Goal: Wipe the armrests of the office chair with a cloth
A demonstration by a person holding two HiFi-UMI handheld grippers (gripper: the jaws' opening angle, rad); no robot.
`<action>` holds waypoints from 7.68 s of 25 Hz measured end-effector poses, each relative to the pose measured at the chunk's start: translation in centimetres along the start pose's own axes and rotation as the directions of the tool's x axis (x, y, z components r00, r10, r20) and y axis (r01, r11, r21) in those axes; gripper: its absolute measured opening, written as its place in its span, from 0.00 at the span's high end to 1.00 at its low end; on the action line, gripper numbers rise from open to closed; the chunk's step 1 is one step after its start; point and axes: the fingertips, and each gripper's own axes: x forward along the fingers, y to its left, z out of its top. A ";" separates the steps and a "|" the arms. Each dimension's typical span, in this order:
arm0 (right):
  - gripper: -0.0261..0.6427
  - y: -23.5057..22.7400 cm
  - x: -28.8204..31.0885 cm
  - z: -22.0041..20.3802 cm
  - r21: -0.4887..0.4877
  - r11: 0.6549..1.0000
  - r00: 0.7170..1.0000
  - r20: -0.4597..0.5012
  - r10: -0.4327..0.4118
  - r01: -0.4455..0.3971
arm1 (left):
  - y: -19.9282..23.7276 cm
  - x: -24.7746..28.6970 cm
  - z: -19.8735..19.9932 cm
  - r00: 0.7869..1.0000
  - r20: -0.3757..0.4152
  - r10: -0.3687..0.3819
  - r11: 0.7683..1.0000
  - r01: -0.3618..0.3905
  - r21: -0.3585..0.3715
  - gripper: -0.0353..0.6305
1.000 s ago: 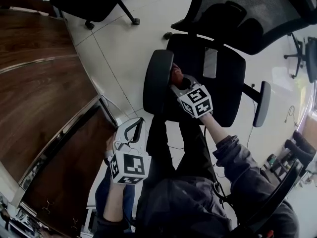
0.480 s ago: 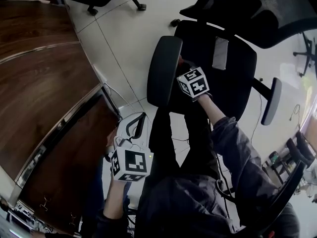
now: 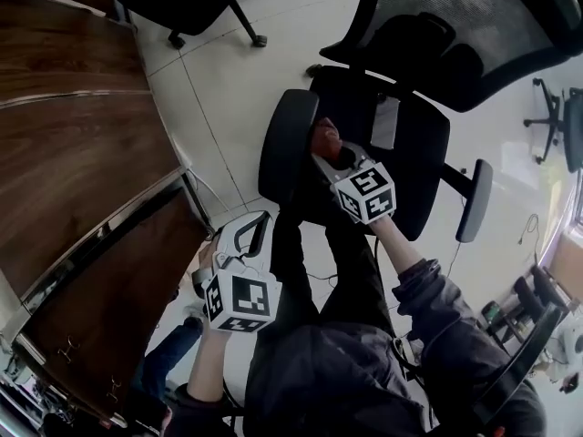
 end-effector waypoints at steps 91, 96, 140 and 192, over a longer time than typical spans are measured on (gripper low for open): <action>0.83 0.2 19.9 -6.7 -0.134 0.383 0.060 -0.978 -0.199 -0.914 | 12.2 -2.1 -10.6 0.981 -0.017 0.195 0.888 -0.184 -0.422 0.92; 0.83 5.2 17.1 -0.6 -0.137 0.237 0.111 -0.986 -0.121 -0.962 | 12.6 -2.6 -9.5 0.980 0.002 0.198 0.898 -0.181 -0.402 0.92; 0.83 9.1 -1.5 15.9 -0.554 0.564 0.768 -0.586 0.257 -0.612 | 9.0 -6.9 -0.3 0.984 0.040 0.172 0.980 -0.167 -0.106 0.92; 0.83 -0.4 -51.8 8.0 -0.065 0.875 0.809 0.417 -0.414 0.480 | -27.3 -7.4 23.7 0.972 0.204 -0.113 0.912 0.020 0.410 0.92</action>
